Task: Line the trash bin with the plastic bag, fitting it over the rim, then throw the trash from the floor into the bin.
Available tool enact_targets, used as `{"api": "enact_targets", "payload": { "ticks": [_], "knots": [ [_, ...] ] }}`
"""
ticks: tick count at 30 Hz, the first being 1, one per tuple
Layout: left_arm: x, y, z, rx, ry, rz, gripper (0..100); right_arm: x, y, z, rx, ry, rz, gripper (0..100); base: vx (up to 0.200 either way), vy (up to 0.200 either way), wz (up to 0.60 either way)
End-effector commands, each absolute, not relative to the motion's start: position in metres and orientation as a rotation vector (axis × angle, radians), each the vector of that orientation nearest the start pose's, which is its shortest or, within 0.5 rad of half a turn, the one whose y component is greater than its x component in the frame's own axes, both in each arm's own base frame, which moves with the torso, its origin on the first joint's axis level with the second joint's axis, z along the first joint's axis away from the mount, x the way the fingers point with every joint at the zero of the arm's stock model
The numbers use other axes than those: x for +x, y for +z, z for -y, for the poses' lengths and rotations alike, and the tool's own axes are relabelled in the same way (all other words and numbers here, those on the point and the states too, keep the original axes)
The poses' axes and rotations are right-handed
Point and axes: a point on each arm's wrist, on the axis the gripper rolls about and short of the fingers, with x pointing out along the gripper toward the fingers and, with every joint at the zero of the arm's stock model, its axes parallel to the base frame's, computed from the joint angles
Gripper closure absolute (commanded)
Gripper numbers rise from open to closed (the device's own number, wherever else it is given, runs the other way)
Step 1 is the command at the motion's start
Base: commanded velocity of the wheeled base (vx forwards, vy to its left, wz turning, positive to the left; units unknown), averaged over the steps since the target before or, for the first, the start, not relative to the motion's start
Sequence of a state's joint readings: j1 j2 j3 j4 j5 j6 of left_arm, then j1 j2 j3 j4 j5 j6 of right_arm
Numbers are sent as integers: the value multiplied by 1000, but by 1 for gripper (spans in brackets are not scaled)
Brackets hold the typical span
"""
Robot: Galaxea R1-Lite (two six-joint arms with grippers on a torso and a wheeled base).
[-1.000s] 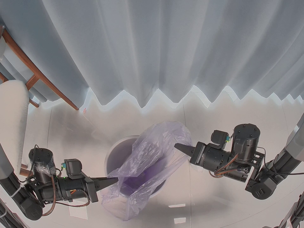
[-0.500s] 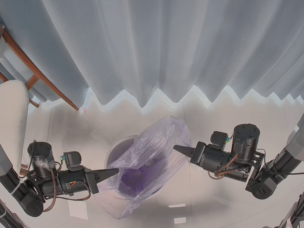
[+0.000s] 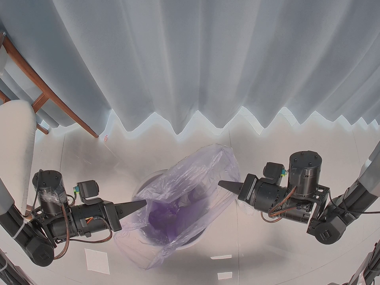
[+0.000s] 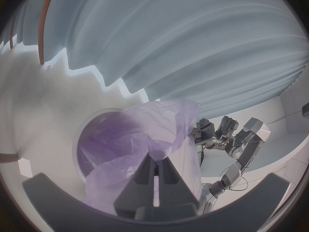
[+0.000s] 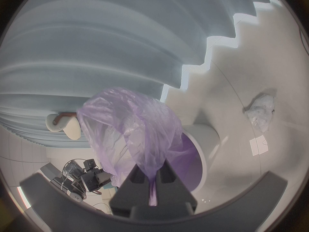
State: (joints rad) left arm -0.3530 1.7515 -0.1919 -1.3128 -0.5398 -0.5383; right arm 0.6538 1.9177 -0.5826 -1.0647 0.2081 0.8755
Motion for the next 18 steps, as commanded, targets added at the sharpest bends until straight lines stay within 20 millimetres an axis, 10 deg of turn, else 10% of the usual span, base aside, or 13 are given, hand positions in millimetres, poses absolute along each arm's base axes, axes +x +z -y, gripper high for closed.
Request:
{"api": "enact_targets", "payload": {
  "ticks": [1,18],
  "knots": [
    [214,94,89,-525,-788,-496,100,253,101,-194,758,664,-619,100,0,0,0],
    [227,94,82,-580,-736,-492,100,267,102,-193,816,636,-610,100,0,0,0]
  ]
}}
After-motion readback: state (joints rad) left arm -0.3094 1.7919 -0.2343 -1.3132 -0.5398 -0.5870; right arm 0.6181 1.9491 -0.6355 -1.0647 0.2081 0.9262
